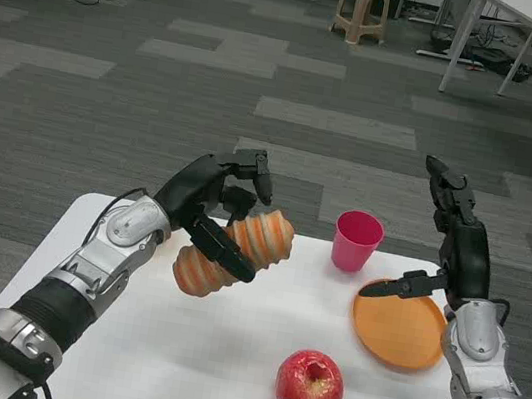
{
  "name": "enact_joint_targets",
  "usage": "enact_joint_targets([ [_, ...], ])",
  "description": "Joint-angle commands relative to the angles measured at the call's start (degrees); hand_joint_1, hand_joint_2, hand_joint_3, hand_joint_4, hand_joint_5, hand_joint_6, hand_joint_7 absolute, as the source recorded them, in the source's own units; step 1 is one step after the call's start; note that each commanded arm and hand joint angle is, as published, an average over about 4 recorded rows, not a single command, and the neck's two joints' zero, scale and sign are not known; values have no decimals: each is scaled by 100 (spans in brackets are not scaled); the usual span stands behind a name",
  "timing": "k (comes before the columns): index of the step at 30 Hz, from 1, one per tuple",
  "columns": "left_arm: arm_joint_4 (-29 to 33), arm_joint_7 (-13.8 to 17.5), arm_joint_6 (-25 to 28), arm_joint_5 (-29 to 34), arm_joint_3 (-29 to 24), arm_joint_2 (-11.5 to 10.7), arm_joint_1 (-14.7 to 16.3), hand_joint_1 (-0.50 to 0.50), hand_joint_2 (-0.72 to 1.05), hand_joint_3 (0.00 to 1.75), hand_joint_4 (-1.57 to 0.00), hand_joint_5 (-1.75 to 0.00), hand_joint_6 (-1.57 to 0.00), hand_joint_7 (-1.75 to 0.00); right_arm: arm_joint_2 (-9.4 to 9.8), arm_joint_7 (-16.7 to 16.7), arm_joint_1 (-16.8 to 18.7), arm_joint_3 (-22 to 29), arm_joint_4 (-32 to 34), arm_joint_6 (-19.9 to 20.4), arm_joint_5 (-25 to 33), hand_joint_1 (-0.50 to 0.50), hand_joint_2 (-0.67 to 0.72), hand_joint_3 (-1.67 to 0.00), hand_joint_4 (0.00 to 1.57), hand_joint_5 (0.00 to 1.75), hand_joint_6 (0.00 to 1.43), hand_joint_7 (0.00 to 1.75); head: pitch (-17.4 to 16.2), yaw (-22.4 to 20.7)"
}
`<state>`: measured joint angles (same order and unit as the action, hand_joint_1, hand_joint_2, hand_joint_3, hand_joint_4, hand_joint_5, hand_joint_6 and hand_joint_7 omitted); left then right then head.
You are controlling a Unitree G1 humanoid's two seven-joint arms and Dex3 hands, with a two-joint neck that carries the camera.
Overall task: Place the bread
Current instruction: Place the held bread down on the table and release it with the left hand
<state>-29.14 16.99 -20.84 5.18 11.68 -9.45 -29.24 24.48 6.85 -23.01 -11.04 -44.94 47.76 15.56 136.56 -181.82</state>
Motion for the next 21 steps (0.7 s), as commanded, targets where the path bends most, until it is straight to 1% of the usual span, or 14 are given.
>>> enact_joint_targets([
  [1, 119, -205, -78, -99, -73, 52, 32, 50, 25, 9, -157, -175, -71, -168, 16, 21, -72, 8, 301, 32, 26, -29, 9, -8, 0, 0, 0, 49, 87, 58],
  [5, 119, -205, -100, -105, -81, 75, 32, 50, 25, 9, -157, -175, -71, -168, 40, 26, -72, -6, 297, 32, 26, -29, 9, -8, 0, 0, 0, 49, 85, 20],
  [7, 119, -205, -116, -105, -92, 90, 32, 50, 25, 9, -157, -175, -71, -168, 53, 26, -74, -8, 299, 32, 26, -29, 9, -8, 0, 0, 0, 45, 116, 1],
  [12, 128, -205, -131, -100, -127, 106, 32, 50, 25, 9, -157, -175, -71, -168, 53, 26, -90, 1, 306, 32, 26, -29, 9, -8, 0, 0, 0, 49, 132, -33],
  [21, 141, -205, -131, -76, -131, 22, 41, 50, 25, 9, -157, -175, -71, -168, -51, 24, -107, 3, 284, 32, 17, -29, 9, -8, 0, 0, 0, 49, 126, -53],
])
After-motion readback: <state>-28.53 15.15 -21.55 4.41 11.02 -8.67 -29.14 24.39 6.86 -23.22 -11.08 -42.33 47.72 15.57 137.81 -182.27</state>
